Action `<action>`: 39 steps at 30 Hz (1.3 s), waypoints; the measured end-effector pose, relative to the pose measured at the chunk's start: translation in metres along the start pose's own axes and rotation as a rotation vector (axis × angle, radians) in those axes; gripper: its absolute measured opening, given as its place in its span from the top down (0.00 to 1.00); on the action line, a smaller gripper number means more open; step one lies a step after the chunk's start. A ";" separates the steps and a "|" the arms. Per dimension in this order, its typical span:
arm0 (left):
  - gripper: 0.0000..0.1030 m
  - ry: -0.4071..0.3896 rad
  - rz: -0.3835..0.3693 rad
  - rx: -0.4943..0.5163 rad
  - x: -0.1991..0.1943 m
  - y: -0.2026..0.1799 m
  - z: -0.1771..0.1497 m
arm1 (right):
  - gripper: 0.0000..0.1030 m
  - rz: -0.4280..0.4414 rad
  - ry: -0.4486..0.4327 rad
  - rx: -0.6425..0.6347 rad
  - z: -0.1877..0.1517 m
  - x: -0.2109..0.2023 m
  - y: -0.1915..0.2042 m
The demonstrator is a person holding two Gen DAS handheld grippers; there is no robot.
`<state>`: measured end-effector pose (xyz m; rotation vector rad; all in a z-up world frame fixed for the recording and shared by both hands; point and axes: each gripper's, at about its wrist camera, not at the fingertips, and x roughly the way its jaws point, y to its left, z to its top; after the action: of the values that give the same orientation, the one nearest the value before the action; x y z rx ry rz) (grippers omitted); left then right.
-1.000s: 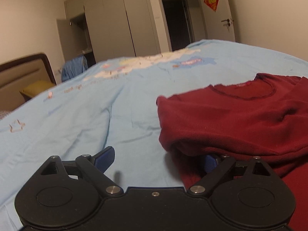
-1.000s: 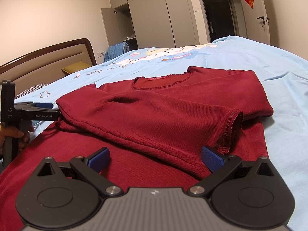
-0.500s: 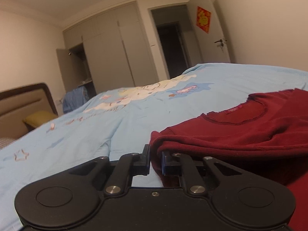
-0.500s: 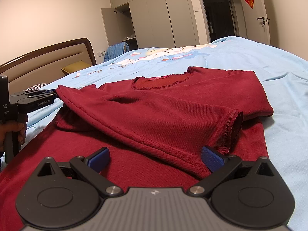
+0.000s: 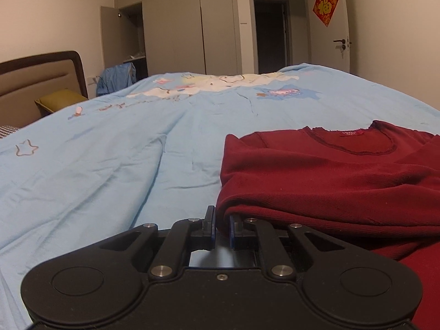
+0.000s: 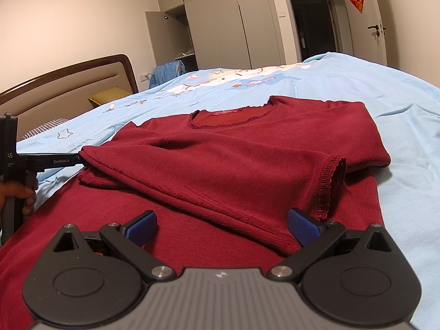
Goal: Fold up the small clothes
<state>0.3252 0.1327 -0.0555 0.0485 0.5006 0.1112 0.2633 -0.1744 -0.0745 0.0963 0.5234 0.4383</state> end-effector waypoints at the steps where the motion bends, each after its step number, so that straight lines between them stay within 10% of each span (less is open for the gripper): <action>1: 0.86 0.008 -0.010 -0.004 0.000 0.002 0.000 | 0.00 0.000 0.000 0.000 0.000 0.000 0.000; 12: 0.25 0.029 -0.059 -0.009 -0.051 -0.004 -0.004 | 0.00 -0.018 0.021 -0.017 0.004 -0.019 0.006; 18: 0.11 0.053 -0.084 -0.015 -0.096 -0.017 -0.026 | 0.00 -0.044 0.083 -0.073 -0.017 -0.056 0.016; 39: 0.01 0.220 -0.046 -0.172 -0.200 0.004 -0.127 | 0.00 -0.198 0.187 -0.288 -0.095 -0.175 0.020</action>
<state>0.0896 0.1159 -0.0713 -0.1445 0.7099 0.1149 0.0721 -0.2335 -0.0711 -0.2738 0.6415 0.3268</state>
